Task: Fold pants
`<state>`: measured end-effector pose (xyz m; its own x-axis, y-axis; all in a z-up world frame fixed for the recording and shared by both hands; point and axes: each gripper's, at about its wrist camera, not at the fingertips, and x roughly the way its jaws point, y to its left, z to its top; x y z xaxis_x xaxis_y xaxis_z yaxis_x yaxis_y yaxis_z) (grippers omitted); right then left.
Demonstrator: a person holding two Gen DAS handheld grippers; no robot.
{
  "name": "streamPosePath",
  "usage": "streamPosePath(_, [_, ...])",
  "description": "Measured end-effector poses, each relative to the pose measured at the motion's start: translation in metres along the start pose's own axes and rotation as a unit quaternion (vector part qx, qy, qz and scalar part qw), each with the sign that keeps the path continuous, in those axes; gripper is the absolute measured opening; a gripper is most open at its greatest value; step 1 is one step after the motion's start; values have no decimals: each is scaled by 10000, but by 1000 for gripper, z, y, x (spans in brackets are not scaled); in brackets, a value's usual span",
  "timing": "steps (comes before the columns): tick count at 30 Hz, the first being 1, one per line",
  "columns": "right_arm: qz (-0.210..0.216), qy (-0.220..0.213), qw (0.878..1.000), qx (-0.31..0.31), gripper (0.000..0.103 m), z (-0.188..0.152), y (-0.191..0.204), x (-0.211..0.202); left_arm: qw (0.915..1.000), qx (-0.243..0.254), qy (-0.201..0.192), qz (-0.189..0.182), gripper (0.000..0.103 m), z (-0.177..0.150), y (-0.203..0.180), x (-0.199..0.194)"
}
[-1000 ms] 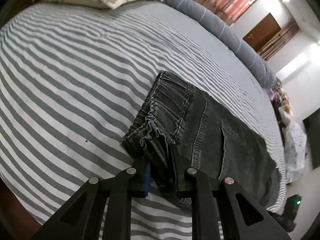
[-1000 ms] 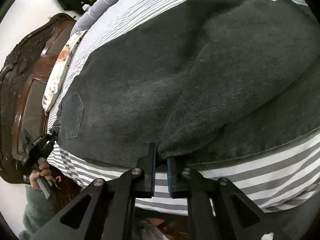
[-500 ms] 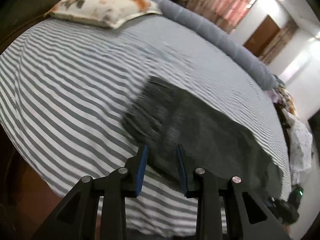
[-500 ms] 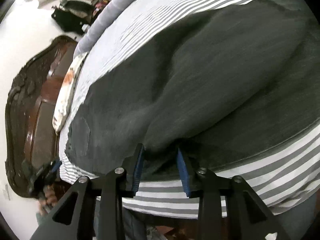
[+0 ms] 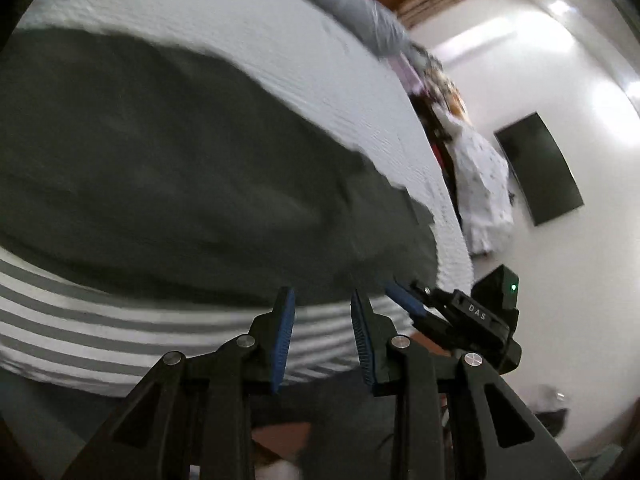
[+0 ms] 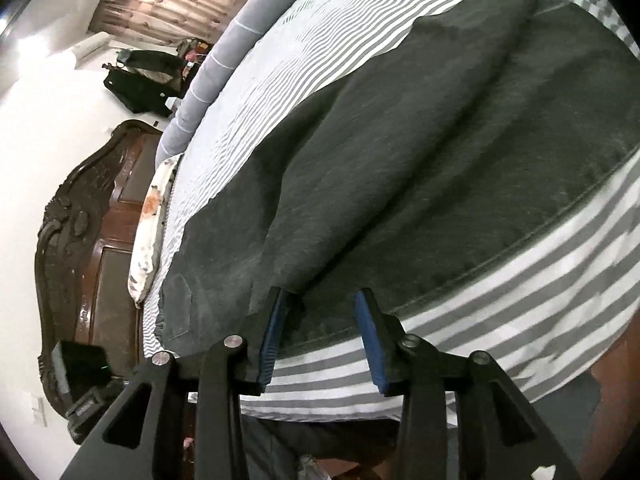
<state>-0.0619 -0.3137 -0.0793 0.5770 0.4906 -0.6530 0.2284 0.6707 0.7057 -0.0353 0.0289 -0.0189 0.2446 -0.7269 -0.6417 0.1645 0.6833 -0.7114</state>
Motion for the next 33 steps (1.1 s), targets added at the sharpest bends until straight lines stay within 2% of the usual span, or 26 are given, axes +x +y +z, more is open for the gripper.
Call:
streamPosePath(2, [39, -27, 10000, 12, 37, 0, -4, -5, 9995, -189, 242, -36, 30, -3, -2, 28])
streamPosePath(6, [42, -26, 9999, -104, 37, 1, -6, -8, 9970, -645, 419, -8, 30, -8, 3, 66])
streamPosePath(9, [143, -9, 9999, -74, 37, 2, -10, -7, 9950, -940, 325, 0, 28, -11, 10, 78])
streamPosePath(14, [253, 92, 9996, 21, 37, 5, -17, 3, 9935, -1129, -131, 29, 28, -6, 16, 73])
streamPosePath(21, [307, 226, 9993, -16, 37, 7, -18, 14, 9886, -1481, -224, 122, 29, -8, 27, 84])
streamPosePath(27, [310, 321, 9990, 19, 37, 9, -17, 24, 9874, -1486, -339, 431, 29, -5, 26, 95])
streamPosePath(33, [271, 389, 9989, -30, 37, 5, -15, 28, 9926, -859, -499, 694, 28, 9, 5, 99])
